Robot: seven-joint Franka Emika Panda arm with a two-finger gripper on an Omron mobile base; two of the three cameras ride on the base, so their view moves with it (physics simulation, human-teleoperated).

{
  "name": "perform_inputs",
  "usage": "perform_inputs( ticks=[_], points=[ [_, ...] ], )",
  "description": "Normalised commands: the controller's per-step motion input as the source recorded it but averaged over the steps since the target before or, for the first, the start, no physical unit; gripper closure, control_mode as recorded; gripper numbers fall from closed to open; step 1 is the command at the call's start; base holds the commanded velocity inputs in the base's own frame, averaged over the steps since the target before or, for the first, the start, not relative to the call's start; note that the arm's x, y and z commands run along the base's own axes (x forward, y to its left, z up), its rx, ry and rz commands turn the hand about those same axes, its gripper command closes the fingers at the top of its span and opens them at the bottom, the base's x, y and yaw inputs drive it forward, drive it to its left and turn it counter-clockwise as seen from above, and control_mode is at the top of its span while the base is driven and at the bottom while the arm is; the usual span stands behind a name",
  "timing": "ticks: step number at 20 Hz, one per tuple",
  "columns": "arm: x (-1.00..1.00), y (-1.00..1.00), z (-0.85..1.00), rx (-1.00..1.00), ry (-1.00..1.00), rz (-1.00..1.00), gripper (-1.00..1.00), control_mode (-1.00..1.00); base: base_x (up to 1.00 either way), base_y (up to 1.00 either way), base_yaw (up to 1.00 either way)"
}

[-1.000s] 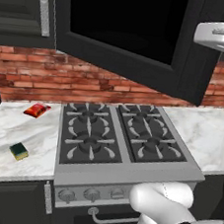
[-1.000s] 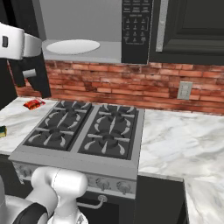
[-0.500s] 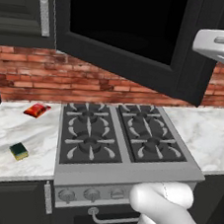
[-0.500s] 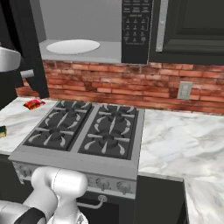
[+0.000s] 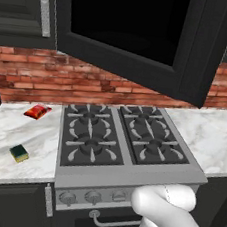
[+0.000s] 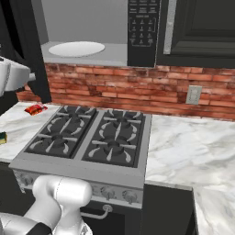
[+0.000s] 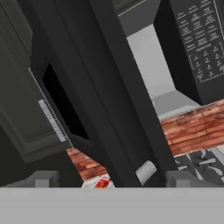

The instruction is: Place the sponge inside the microwave to prepare for sanitizing.

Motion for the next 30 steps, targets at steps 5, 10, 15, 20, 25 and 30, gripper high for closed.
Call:
perform_inputs(
  ticks=[5, 10, 15, 20, 25, 30],
  points=[
    [0.02, -0.54, -0.02, 0.12, 0.05, 0.0, -1.0, -1.0, 0.0, 0.0, 0.0],
    [0.14, -0.39, -0.12, 0.15, 0.08, 0.0, -1.0, -1.0, 0.0, 0.0, 0.0],
    [0.23, -0.23, -0.06, 0.23, 0.0, 0.0, -1.0, -1.0, 0.0, 0.0, 0.0],
    [0.35, -0.08, -0.22, 0.28, 0.0, 0.0, -1.0, -1.0, 0.0, 0.0, 0.0],
    [0.42, 0.0, -0.13, 0.28, -0.1, 0.0, -1.0, -1.0, 0.0, 0.0, 0.0],
    [0.51, 0.0, -0.1, 0.19, -0.01, 0.01, -1.0, -1.0, 0.0, 0.0, 0.0]
  ],
)
